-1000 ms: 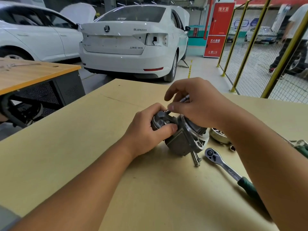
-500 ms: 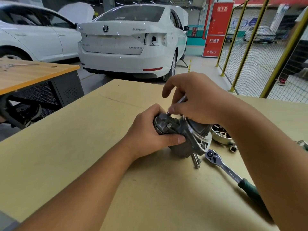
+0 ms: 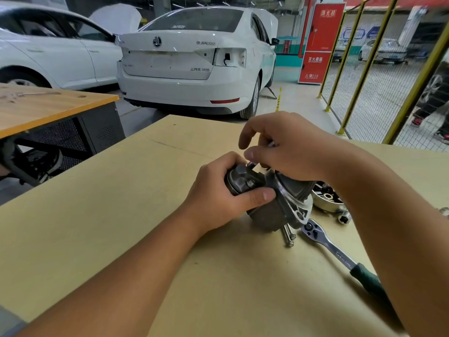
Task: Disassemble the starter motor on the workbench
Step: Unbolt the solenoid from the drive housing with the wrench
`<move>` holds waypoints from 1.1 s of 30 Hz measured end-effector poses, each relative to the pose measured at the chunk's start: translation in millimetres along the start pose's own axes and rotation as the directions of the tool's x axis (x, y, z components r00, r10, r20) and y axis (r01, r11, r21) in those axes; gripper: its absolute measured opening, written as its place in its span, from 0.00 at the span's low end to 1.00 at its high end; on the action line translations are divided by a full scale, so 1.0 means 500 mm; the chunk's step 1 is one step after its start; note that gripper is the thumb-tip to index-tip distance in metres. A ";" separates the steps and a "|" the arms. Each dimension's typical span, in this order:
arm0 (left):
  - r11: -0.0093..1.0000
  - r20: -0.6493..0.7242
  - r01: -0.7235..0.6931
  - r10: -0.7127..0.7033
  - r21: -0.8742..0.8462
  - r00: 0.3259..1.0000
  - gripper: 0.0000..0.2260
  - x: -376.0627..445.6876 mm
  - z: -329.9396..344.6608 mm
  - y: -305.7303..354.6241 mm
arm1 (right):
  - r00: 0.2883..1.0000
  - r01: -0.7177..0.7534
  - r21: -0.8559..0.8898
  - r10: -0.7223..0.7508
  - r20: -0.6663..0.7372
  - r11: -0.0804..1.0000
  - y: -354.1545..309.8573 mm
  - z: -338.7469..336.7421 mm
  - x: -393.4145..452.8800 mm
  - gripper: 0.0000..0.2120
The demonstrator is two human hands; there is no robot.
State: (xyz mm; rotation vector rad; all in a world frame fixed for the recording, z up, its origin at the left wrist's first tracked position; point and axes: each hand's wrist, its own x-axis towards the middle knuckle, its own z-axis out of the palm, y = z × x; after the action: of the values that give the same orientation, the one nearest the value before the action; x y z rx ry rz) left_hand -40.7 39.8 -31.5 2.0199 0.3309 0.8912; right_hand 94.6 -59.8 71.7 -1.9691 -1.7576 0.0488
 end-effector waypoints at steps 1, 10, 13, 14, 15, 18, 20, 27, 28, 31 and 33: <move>1.000 -0.014 -0.004 0.004 0.000 1.000 0.25 0.000 0.002 0.000 | 1.000 0.003 0.014 -0.003 -0.007 1.000 0.001 -0.001 -0.001 0.06; 0.999 -0.052 -0.010 0.008 -0.038 0.999 0.25 -0.004 0.010 -0.004 | 0.998 -0.029 -0.091 0.024 -0.059 0.995 0.009 0.008 0.005 0.06; 0.999 -0.059 -0.011 0.008 -0.040 0.998 0.26 -0.005 0.013 -0.002 | 0.999 -0.027 -0.035 0.026 -0.039 0.999 0.010 0.005 0.003 0.05; 0.999 -0.055 -0.011 0.008 -0.040 0.998 0.26 -0.006 0.013 -0.001 | 0.999 -0.026 -0.002 0.026 -0.027 1.000 0.012 0.003 0.001 0.04; 0.999 -0.048 -0.010 0.008 -0.043 0.999 0.25 -0.006 0.012 0.000 | 1.000 -0.022 0.027 0.023 -0.021 0.999 0.013 0.001 -0.001 0.03; 0.999 -0.040 -0.014 0.012 -0.033 0.999 0.24 -0.006 0.011 -0.001 | 0.999 -0.010 0.108 0.014 -0.032 0.994 0.015 -0.005 -0.007 0.11; 0.999 -0.054 -0.025 0.024 -0.020 0.998 0.22 -0.004 0.012 -0.003 | 1.000 -0.002 0.144 0.003 -0.008 0.990 0.016 -0.014 -0.012 0.15; 0.999 -0.043 -0.013 0.011 -0.050 0.999 0.23 -0.006 0.010 -0.001 | 1.000 -0.021 -0.039 0.021 -0.015 0.999 0.009 0.001 0.001 0.05; 0.998 -0.044 -0.007 0.004 -0.059 0.999 0.24 -0.006 0.010 -0.001 | 0.999 -0.010 -0.058 0.009 -0.032 0.998 0.008 0.003 0.003 0.04; 0.998 -0.046 -0.007 0.004 -0.064 0.999 0.24 -0.005 0.012 -0.003 | 0.998 -0.011 -0.009 0.011 -0.059 1.000 0.013 0.002 -0.001 0.04; 0.998 -0.047 -0.011 0.009 -0.056 0.999 0.24 -0.002 0.011 -0.003 | 0.997 -0.021 0.033 0.024 -0.079 0.999 0.017 0.000 -0.002 0.08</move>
State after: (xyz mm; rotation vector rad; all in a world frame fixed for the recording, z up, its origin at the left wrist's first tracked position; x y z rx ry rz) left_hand -37.6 36.6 -35.0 1.9531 0.3186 0.9455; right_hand 102.2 -61.1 68.5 -1.9414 -1.6746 0.0062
